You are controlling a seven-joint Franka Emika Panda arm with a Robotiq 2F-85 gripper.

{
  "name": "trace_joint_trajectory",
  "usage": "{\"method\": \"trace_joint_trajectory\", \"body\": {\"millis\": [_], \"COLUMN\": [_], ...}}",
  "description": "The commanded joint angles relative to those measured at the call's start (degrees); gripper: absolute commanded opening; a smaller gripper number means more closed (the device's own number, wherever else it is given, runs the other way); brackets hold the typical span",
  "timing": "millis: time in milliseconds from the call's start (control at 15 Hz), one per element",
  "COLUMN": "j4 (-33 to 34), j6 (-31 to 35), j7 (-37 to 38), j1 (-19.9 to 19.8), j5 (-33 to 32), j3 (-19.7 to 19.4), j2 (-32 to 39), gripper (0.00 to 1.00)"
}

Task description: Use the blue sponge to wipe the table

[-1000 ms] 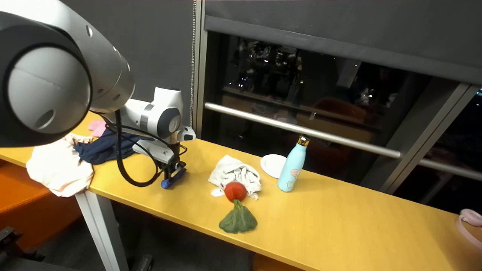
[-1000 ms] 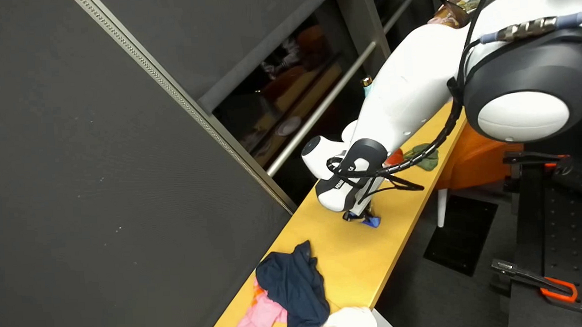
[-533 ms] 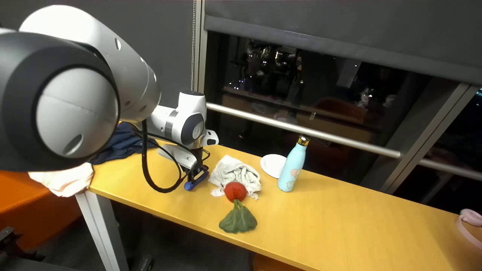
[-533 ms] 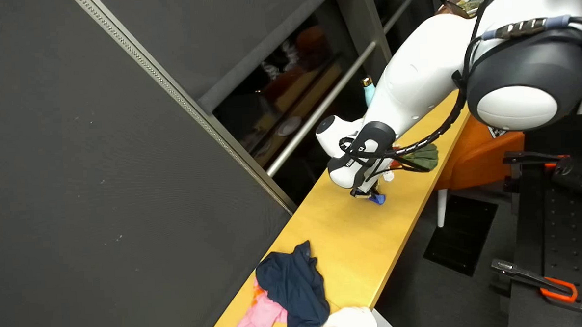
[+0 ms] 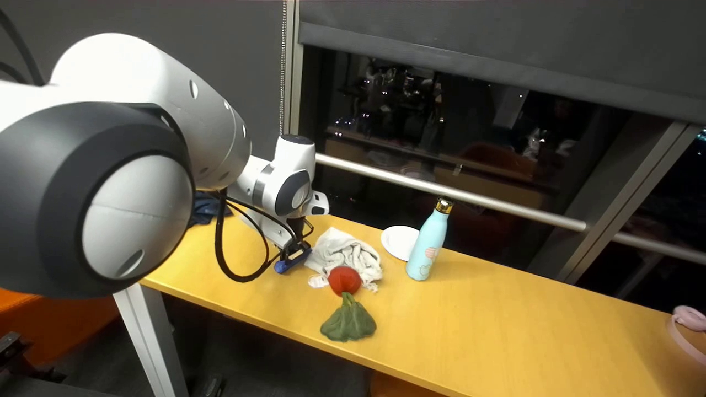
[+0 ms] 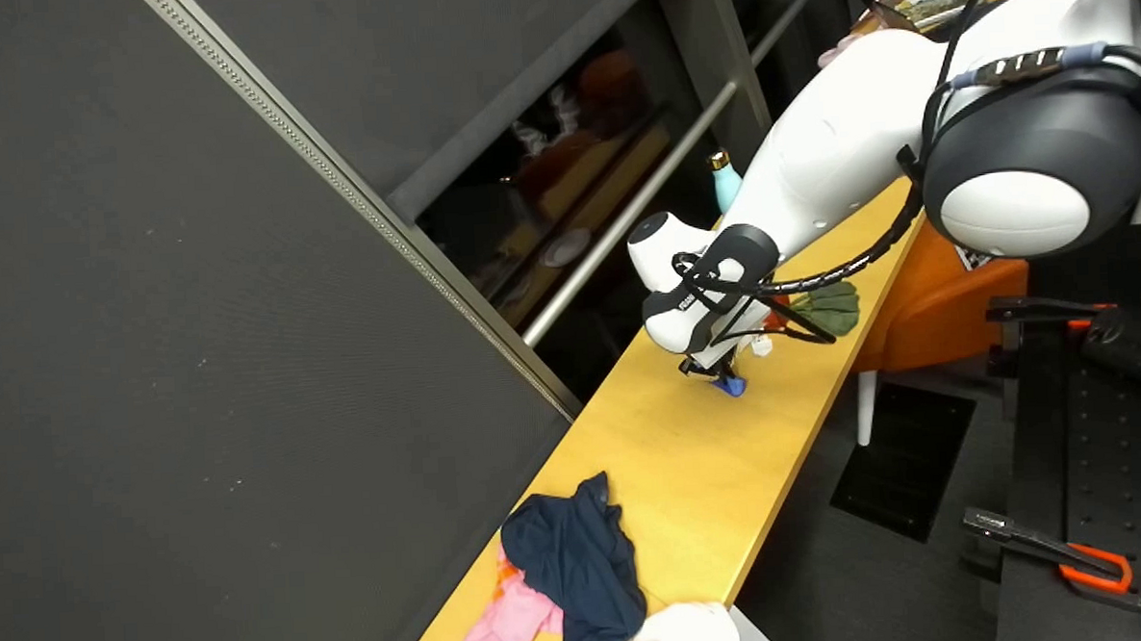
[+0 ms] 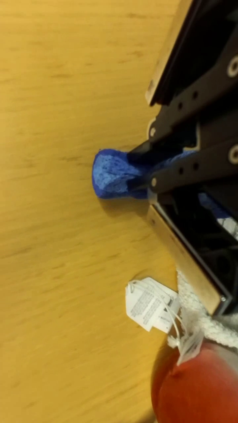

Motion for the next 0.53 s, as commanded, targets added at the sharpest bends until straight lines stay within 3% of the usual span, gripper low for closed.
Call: {"method": "trace_joint_trajectory", "body": {"millis": [0, 267, 467], "j4": [0.78, 0.22, -1.51], "j6": [-2.21, -5.73, -6.68], "j7": [-3.49, -8.38, -8.61], "j1": [-0.12, 2.7, 3.94], "j5": [2.63, 4.79, 4.66], "j3": [5.33, 10.75, 9.93], "j2": [-0.01, -0.04, -0.04], "gripper": [0.04, 0.04, 0.04]}}
